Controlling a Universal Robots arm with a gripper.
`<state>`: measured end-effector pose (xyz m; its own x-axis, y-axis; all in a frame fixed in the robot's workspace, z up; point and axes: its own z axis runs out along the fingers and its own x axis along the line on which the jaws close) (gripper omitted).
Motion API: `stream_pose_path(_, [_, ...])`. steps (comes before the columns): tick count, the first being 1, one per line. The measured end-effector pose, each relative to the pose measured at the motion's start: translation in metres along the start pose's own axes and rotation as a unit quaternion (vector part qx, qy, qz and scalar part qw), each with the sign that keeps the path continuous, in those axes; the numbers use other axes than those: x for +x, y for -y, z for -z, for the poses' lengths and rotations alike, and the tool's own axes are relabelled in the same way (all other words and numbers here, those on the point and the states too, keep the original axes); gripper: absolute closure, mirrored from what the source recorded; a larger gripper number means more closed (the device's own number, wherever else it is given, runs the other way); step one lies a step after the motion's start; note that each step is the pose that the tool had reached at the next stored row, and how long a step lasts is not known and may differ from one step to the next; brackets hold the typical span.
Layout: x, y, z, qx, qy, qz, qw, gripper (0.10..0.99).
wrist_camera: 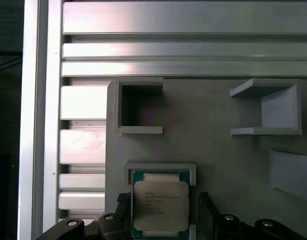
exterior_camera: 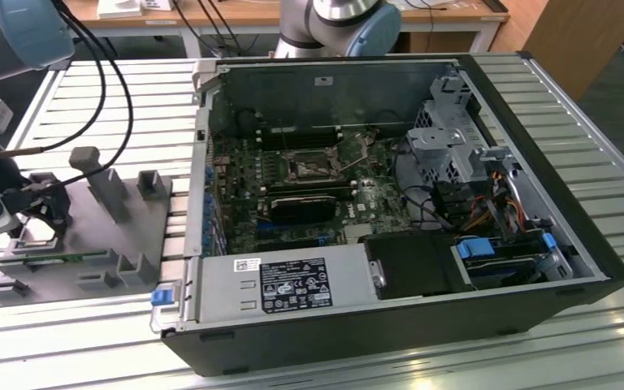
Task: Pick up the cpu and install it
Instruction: 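Pick up the cpu and move it towards the insertion slot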
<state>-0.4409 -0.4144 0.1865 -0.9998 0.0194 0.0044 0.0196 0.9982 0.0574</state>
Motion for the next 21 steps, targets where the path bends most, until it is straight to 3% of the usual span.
stream_pose_path(4, [0.0010, -0.0002, -0.0001, -0.0005, 0.0001, 0.000, 1.0000, 0.439])
stream_pose_path(10, [0.0009, -0.0013, -0.0007, -0.0072, -0.0006, 0.000, 1.0000, 0.455])
stream_pose_path(11, [0.0009, -0.0012, -0.0010, -0.0072, -0.0005, 0.000, 1.0000, 0.525])
stream_pose_path(21, [0.0007, -0.0012, -0.0011, -0.0072, -0.0006, 0.000, 1.0000, 0.557])
